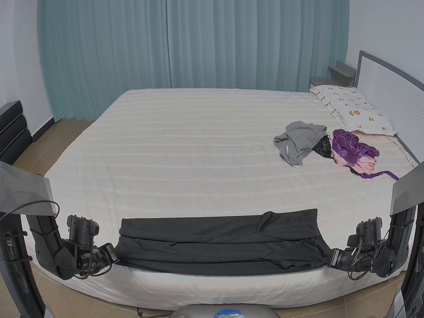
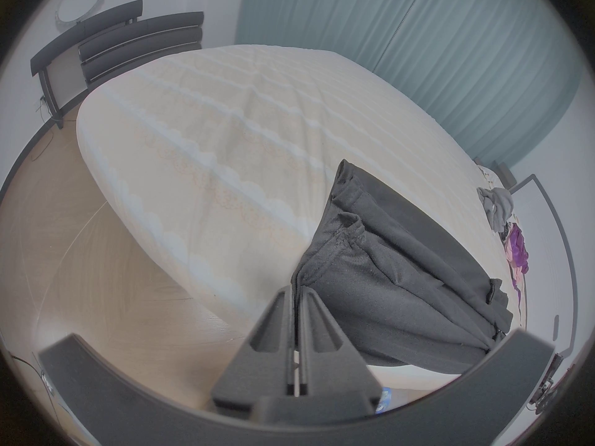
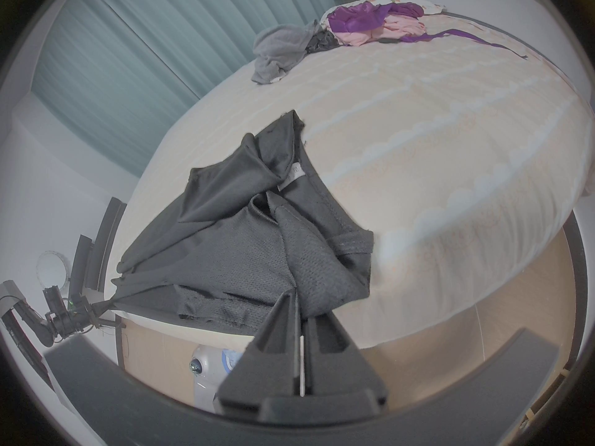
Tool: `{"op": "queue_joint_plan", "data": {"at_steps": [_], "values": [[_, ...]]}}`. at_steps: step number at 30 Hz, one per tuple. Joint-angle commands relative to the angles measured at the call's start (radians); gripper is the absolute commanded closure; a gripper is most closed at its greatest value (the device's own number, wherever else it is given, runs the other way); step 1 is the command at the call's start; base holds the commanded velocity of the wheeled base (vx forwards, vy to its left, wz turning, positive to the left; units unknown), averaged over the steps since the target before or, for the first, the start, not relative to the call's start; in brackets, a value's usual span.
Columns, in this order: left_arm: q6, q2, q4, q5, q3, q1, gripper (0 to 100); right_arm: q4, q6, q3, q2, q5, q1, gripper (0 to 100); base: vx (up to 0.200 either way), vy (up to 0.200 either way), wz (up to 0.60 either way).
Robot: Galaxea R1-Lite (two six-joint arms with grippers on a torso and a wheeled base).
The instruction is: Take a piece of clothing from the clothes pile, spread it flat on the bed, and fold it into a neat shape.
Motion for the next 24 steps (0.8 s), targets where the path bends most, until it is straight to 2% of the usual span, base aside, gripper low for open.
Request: {"op": "queue_joint_plan", "data": {"at_steps": [1,2,3,4,11,14,20,21,23,24], "values": [[-0.001,0.016,0.0,-0.001,0.003,-0.008,100,-0.002,-0.003,-0.001,0.042,0.001,0.005,100,0.0,0.0,0.0],[-0.001,0.02,0.0,-0.001,0.003,-0.009,100,-0.002,-0.003,-0.004,0.046,0.001,0.005,100,0.0,0.0,0.0],[-0.001,0.026,0.0,-0.002,0.001,-0.011,100,-0.002,-0.001,-0.008,0.047,0.001,0.005,0,0.0,0.0,0.0],[-0.003,0.028,0.0,-0.002,0.001,-0.012,0,-0.002,-0.001,-0.006,0.046,0.003,0.005,0,0.0,0.0,0.0],[-0.011,-0.009,-0.014,-0.004,-0.008,-0.008,0,-0.046,0.026,-0.003,-0.063,0.017,-0.009,0,0.0,0.0,0.0],[-0.012,-0.053,-0.014,-0.01,-0.043,0.017,0,-0.044,0.031,-0.023,-0.131,0.023,-0.042,0,0.0,0.0,0.0],[-0.049,-0.033,0.001,-0.012,-0.183,0.015,0,-0.049,0.063,-0.089,-0.137,0.024,-0.058,0,0.0,0.0,0.0],[-0.053,0.02,0.009,-0.01,-0.246,0.012,0,-0.048,0.097,-0.11,-0.131,0.024,-0.055,0,0.0,0.0,0.0],[-0.053,0.028,0.012,-0.01,-0.255,0.012,0,-0.048,0.101,-0.113,-0.131,0.024,-0.055,0,0.0,0.0,0.0],[-0.053,0.089,0.044,-0.01,-0.336,0.011,0,-0.044,0.132,-0.13,-0.129,0.023,-0.058,0,0.0,0.0,0.0]]}}
